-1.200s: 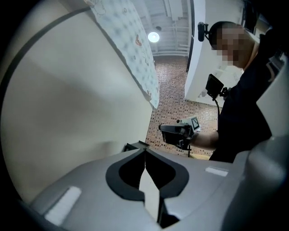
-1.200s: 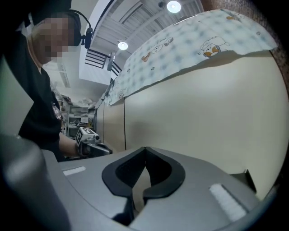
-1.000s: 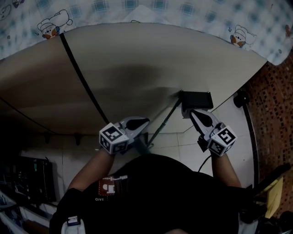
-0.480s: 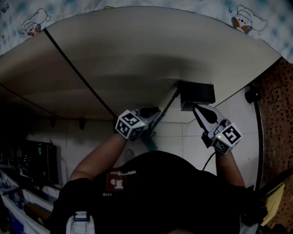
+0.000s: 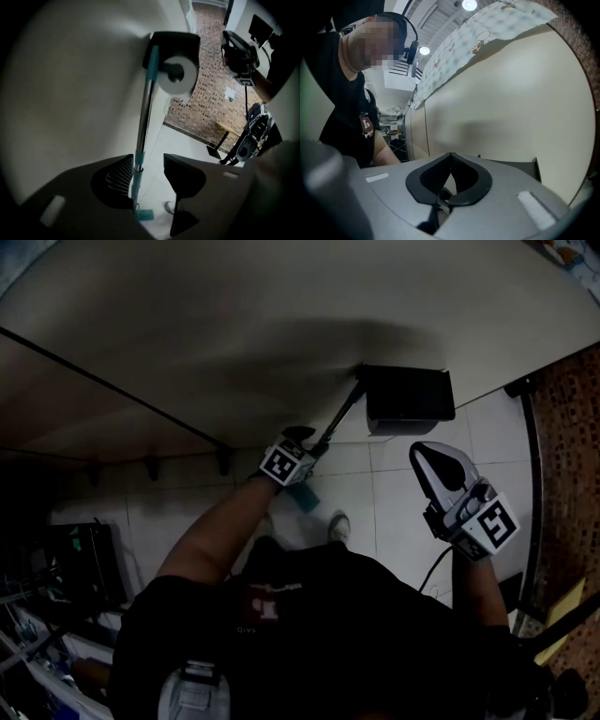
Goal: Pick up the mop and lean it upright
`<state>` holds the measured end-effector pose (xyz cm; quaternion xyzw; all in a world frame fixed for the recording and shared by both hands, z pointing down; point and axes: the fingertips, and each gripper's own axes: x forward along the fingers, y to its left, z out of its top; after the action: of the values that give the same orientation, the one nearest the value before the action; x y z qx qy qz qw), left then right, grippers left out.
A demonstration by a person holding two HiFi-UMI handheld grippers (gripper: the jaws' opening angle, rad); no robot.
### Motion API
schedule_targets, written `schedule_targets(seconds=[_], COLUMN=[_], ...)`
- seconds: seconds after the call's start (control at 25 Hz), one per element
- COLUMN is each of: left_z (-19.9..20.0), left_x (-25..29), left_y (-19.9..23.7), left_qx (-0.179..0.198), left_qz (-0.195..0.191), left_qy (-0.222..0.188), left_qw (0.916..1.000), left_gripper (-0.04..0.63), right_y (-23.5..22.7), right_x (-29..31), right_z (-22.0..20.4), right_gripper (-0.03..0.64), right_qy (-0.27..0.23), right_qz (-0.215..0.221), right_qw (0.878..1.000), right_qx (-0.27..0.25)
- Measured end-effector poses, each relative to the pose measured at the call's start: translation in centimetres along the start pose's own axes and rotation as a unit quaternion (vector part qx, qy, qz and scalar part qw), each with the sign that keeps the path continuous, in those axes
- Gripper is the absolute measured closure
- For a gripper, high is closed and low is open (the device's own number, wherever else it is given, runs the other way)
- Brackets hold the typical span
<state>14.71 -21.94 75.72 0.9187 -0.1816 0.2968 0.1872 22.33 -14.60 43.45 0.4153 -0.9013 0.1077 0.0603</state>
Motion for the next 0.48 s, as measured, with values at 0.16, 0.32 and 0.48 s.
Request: schedule_targets(seconds=[0.16,0.32,0.48], left_z=[-2.3,-3.2,-4.3], left_x=[3.1,5.9,8.5], left_y=[1.8,2.5,2.5], left_qx=[0.005,0.024,0.031], left_qz=[0.016,0.027,0.036], left_qy=[0.032,0.049,0.071], left_qw=[0.9994,0.9982,0.9964], left_gripper=[0.403,0.391,0.390], right_y=[-0.2,-1.1,-1.5], right_x=[0.2,-0.2,-1.1], right_z=[-1.4,-3.1,-4.9], right_gripper=[0.601,0.601,0.601], right_qy=[-0.010,-0.011,0.000], right_qz=[-0.002,-0.001,0.002], right_qw=[1.000,1.000,1.000], right_qx=[0.004,0.021,0.026])
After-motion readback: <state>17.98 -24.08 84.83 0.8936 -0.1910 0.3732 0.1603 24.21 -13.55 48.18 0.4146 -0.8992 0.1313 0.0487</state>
